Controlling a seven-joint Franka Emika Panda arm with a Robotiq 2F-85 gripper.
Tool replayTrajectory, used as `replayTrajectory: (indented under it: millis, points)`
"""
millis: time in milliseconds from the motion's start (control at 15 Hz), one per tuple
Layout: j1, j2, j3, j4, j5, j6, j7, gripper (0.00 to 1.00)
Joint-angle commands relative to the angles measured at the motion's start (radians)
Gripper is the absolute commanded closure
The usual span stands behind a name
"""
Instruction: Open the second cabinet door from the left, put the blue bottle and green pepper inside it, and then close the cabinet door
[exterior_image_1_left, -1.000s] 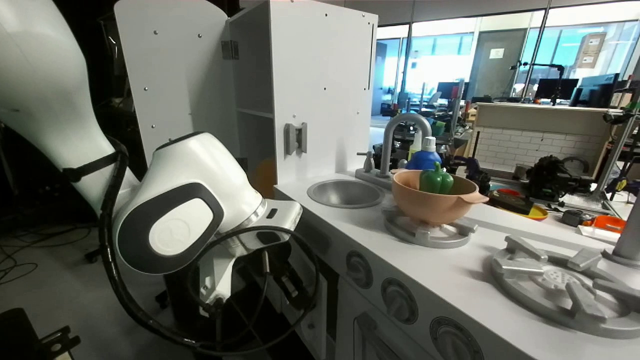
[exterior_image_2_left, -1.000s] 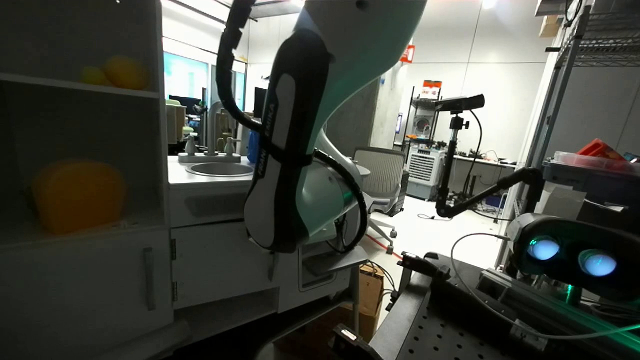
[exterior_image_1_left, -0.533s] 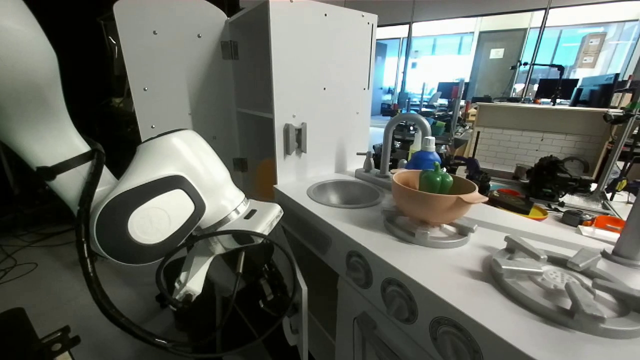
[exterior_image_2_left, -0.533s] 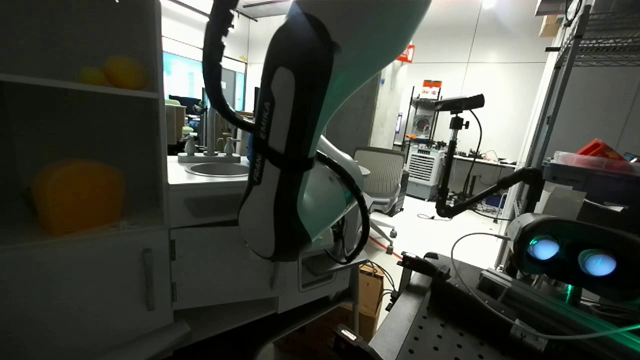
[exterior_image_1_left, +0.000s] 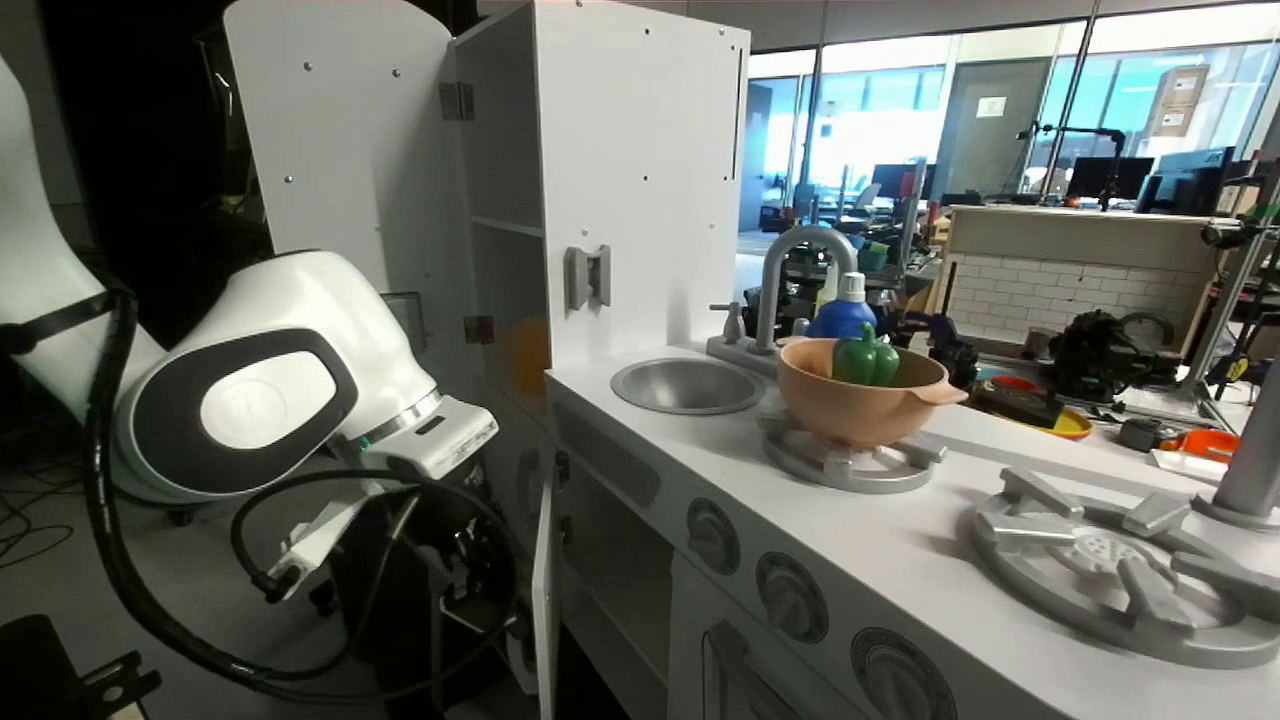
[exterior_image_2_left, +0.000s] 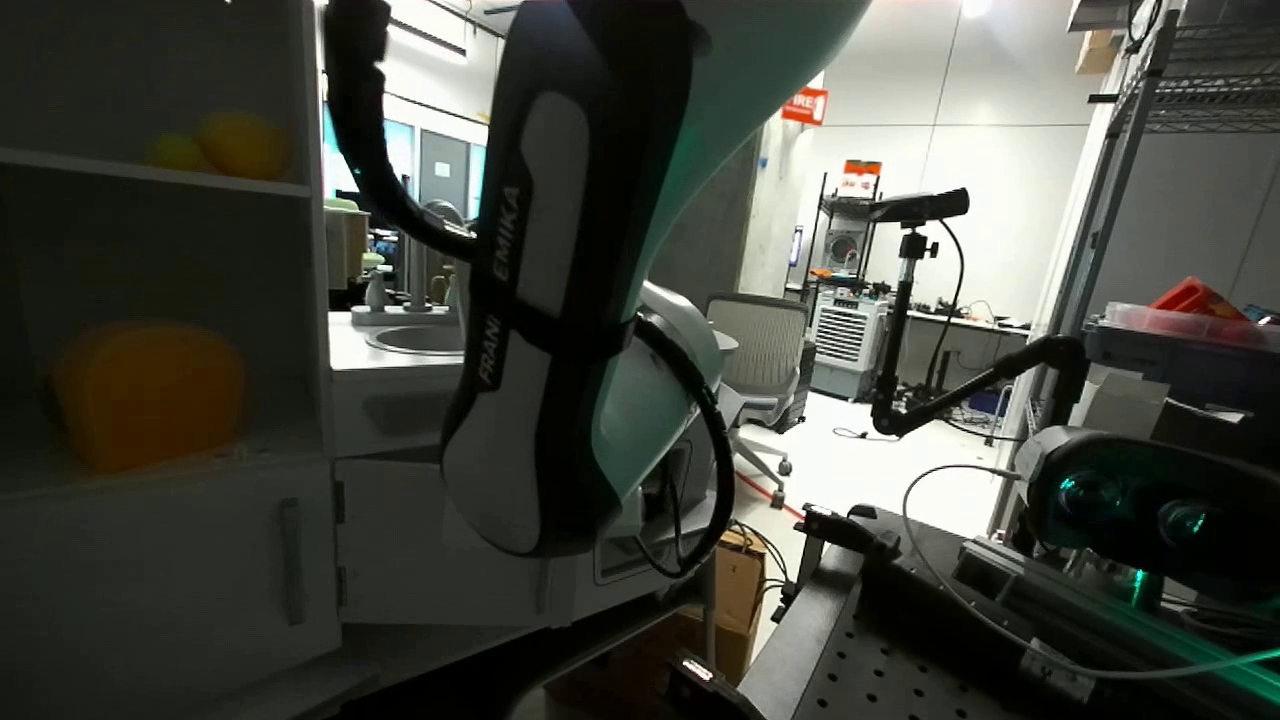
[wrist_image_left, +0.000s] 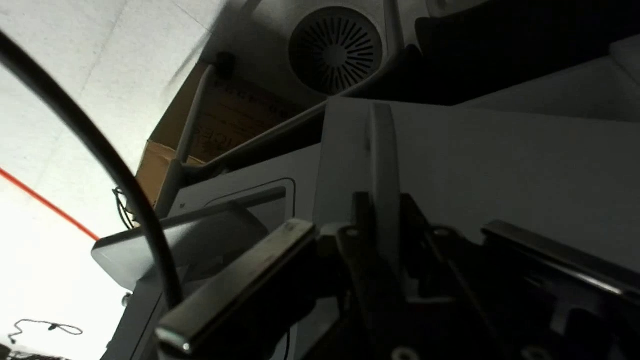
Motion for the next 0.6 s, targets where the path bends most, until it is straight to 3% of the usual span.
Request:
replayTrajectory:
  millis: [0, 467, 533]
  points:
    - [0.065, -0.001, 0.049, 0.049, -0.072, -0.072, 0.09, 0.96]
    - [0.126, -0.033, 0.054, 0.087, -0.214, -0.159, 0.322, 0.96]
    - [0.129, -0.037, 0.057, 0.094, -0.233, -0.175, 0.36, 0.58]
